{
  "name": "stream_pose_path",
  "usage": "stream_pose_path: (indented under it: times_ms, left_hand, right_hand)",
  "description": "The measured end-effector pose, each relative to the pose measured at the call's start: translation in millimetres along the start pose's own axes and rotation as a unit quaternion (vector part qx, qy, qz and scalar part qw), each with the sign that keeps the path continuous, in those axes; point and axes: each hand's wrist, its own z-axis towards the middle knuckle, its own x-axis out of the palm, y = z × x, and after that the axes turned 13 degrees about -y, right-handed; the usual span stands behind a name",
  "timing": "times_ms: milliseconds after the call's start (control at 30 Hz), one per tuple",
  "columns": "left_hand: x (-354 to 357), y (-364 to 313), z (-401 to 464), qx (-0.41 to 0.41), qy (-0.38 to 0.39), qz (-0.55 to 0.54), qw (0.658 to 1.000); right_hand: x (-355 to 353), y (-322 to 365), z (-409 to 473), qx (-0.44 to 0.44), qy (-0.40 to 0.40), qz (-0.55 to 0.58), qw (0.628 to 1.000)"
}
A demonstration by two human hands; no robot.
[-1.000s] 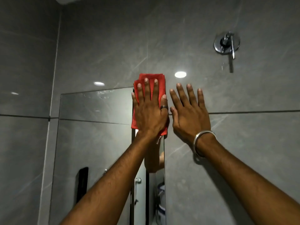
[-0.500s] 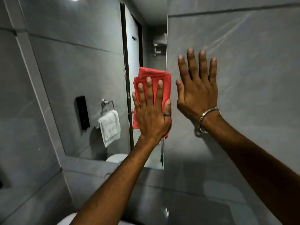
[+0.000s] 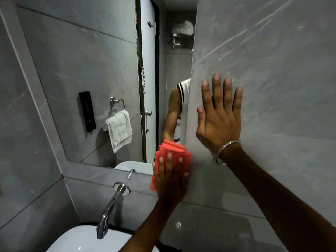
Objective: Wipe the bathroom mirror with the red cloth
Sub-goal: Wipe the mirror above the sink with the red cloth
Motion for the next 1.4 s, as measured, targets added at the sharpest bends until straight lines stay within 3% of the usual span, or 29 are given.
stream_pose_path:
  times_ms: [133,300,500,733,933,1233,1400]
  left_hand:
    - [-5,-11,42,-0.017,0.015,0.011,1.0]
    - [-11,-34,160,-0.01,-0.003,0.005,1.0]
    - [-19,-61,320,0.012,-0.052,-0.012,0.999]
    - [-31,-56,456,0.081,-0.074,-0.003,0.994]
    - [-38,-14,486,0.138,-0.082,0.014,0.987]
    - [-53,65,507,0.08,-0.1,0.036,0.991]
    - [-59,113,516,0.043,-0.119,0.038,0.991]
  right_hand:
    - [-6,1,2,-0.002,0.027,0.004,1.0]
    - [-23,-8,39,-0.021,0.034,0.046,0.998]
    - [-27,-31,171,-0.008,0.028,0.077,0.997]
    - [-26,-36,305,-0.079,0.045,0.108,0.99]
    - [-21,-15,353,-0.147,0.062,0.141,0.977]
    - [4,33,392,-0.246,0.079,0.063,0.964]
    - [18,67,409,-0.253,0.069,0.05,0.964]
